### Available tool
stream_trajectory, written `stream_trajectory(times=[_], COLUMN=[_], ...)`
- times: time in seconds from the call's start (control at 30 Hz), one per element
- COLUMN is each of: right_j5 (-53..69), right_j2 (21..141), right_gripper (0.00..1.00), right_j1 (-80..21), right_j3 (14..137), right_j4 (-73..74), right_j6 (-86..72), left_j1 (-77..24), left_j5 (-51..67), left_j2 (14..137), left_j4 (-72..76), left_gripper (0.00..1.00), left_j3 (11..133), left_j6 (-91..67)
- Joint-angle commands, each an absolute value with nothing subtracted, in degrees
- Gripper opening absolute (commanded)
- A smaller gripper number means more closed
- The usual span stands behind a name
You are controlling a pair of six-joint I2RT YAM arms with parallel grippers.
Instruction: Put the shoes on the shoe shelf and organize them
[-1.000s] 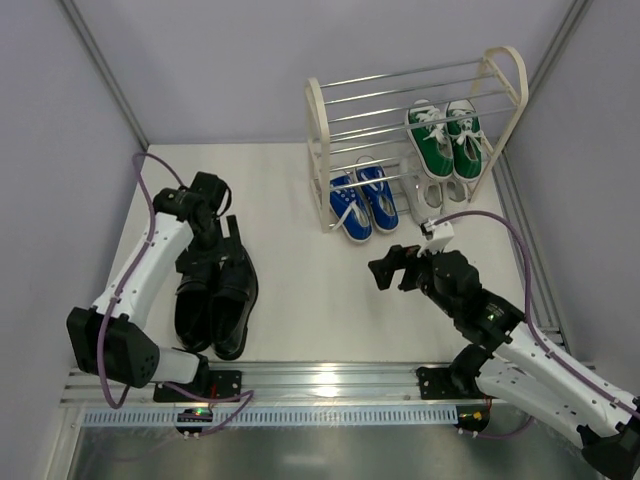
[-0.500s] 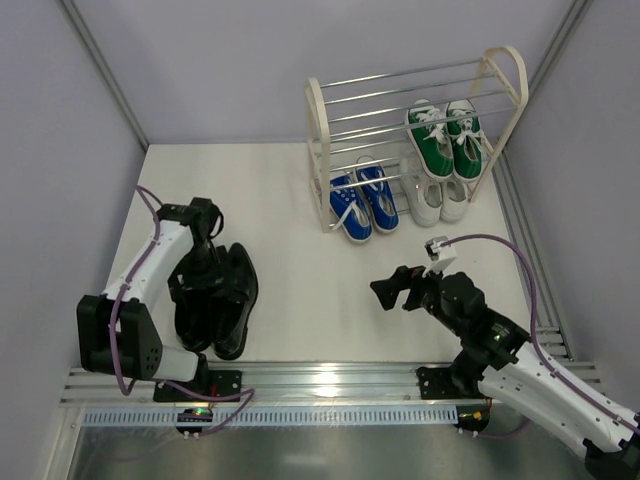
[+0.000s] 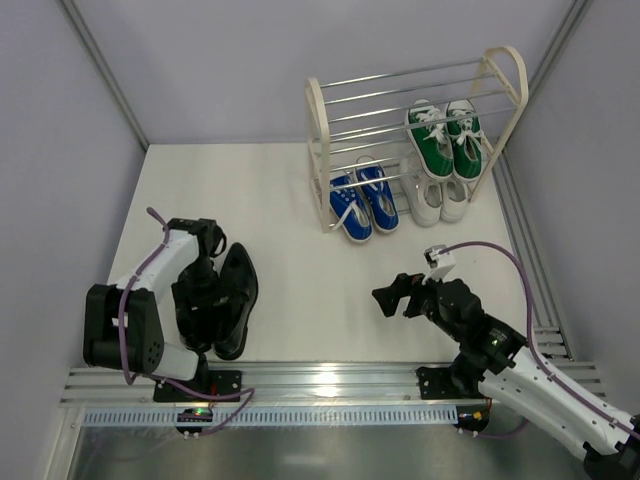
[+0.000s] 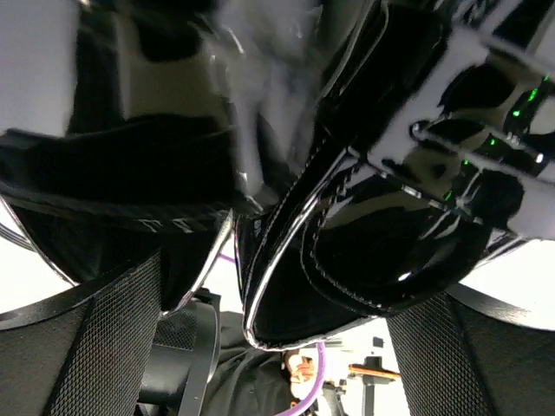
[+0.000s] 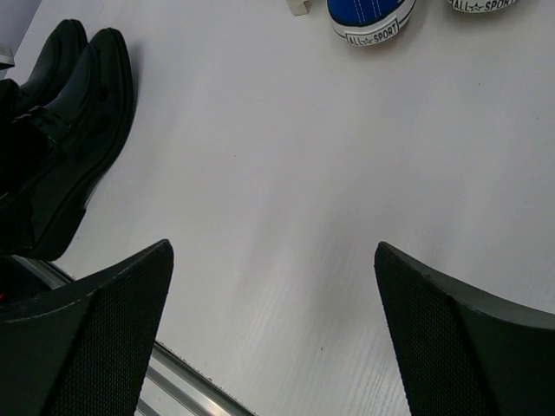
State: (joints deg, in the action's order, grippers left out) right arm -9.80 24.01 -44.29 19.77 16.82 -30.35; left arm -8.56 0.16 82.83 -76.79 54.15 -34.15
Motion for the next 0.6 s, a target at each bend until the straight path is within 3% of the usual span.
stream_trajectory(times=[0.0,0.03,0.13,0.2,0.23,0.33,0.4,0.57], right_j5=[-9.85,-9.58,-9.14,-8.79,-8.79,-8.7,-8.79,-10.54], right_j2=[25.13,25.66,27.51,27.86,28.04,27.95,27.86,27.95], right_gripper=[0.97,0.97,0.94,0.93,0.91,0.9,0.9,0.88], right_j1=[-44.65,-44.65,-44.65,-44.65,-44.65,-44.65,-44.65,-44.65], right_j3=[19.16,19.25,19.69,19.86,19.86,20.04,20.13,21.35], right_j4=[14.33,13.98,13.62,13.19,13.1,13.45,13.8,15.73], right_j6=[-31.11,-31.03,-30.85,-31.02,-30.94,-31.29,-31.29,-30.5], left_j1=[-8.26,-8.35,-8.26,-8.44,-8.52,-9.14,-9.05,-9.93], left_j5=[3.34,3.51,5.7,8.25,8.96,11.85,13.96,17.74], left_j2=[79.1,79.19,79.36,79.72,79.54,79.1,78.4,75.42], left_j4=[-83.67,-83.93,-83.06,-82.27,-82.18,-81.21,-80.34,-78.32], left_gripper=[0.96,0.95,0.78,0.55,0.39,0.11,0.01,0.0], left_j3=[53.97,54.14,53.44,52.74,52.47,51.25,50.02,50.18], left_j6=[-34.54,-34.28,-33.84,-32.96,-32.87,-32.52,-32.26,-32.78])
